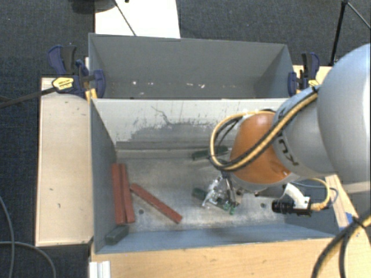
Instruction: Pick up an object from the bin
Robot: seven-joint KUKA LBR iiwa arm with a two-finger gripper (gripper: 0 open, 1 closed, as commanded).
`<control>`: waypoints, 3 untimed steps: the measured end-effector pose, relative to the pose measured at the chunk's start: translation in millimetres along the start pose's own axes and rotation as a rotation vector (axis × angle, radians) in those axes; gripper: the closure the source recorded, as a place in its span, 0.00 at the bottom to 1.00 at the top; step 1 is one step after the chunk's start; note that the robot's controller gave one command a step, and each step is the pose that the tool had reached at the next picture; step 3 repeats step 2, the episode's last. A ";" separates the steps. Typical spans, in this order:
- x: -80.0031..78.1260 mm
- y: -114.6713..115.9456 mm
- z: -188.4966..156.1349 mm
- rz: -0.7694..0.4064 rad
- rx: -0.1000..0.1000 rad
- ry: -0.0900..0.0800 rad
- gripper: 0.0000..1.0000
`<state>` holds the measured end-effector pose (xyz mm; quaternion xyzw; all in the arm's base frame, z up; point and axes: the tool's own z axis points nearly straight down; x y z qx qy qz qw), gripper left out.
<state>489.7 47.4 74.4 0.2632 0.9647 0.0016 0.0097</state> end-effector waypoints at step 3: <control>3.1 -1.4 -22.7 -0.004 0.010 0.020 1.00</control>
Offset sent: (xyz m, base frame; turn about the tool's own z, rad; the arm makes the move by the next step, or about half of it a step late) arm 0.0000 -0.0001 0.0389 -0.0001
